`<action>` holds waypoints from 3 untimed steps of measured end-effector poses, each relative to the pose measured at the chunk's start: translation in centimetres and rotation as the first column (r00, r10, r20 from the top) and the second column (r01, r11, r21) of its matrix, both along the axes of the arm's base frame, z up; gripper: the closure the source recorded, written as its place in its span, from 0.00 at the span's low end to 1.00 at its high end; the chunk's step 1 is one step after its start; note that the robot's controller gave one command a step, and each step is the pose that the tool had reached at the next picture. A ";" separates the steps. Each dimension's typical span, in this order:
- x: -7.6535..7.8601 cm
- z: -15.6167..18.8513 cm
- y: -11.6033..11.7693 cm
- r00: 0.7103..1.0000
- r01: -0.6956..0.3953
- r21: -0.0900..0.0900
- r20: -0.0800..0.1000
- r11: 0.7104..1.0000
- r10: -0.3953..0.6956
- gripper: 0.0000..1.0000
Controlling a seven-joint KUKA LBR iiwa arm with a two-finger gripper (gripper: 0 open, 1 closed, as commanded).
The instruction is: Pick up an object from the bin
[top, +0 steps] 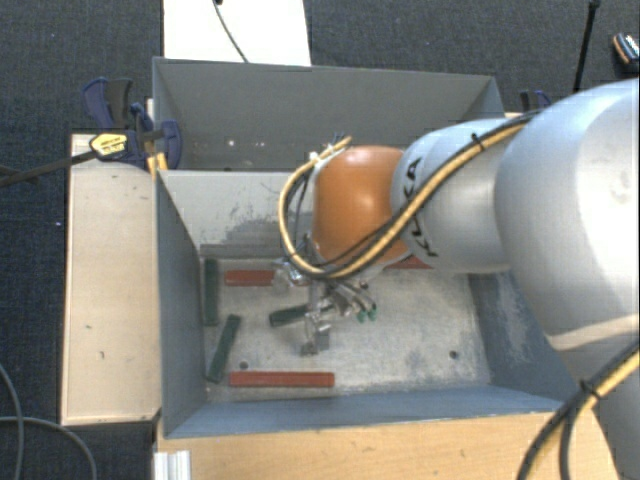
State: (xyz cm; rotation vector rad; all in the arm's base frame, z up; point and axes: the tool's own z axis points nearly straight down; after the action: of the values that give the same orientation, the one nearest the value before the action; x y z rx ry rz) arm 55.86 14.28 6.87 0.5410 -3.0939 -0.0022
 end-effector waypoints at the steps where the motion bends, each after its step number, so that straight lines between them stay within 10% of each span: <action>1: 0.1 0.1 0.0 1.000 0.002 0.000 0.002 1.000 -0.002 0.00; 2: 0.1 0.1 0.0 1.000 0.004 0.000 0.002 1.000 -0.004 1.00; 3: 0.2 4.5 0.0 1.000 0.007 0.001 0.008 1.000 -0.007 1.00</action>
Offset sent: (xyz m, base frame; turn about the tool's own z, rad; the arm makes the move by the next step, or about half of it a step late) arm 0.0000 0.0000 0.0000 0.0000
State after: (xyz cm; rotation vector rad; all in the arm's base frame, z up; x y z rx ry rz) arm 56.09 14.32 11.37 0.5317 -3.1033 -0.0016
